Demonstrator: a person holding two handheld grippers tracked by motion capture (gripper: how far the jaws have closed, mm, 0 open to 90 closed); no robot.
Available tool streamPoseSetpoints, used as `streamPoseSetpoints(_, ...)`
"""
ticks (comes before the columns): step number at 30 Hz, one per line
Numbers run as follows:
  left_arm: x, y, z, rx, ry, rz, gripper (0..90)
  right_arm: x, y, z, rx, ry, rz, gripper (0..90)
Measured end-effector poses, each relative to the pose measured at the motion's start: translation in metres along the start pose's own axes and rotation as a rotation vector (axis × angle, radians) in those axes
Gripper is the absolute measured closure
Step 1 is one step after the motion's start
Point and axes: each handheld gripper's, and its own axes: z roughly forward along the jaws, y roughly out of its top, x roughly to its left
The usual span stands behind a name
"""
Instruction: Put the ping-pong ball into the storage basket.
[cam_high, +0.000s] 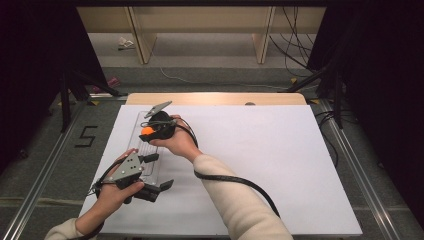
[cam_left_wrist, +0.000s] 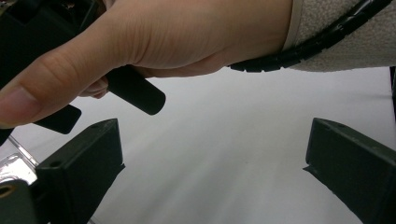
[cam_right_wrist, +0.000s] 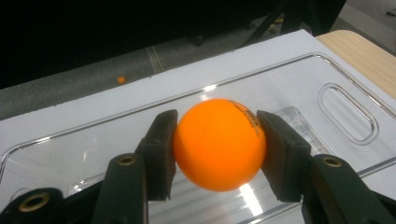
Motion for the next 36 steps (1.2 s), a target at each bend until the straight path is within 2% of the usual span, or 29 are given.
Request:
streamPoseSetpoints(15, 0.000, 0.000, 0.000, 0.002, -0.001, 0.005, 3.4, 0.003, -0.002, 0.009, 0.028, 0.022, -0.008, 51.4)
streamPoseSetpoints(36, 0.000, 0.000, 0.001, 0.003, -0.003, 0.006, 3.4, 0.003, -0.005, 0.018, 0.058, 0.026, -0.009, 51.3)
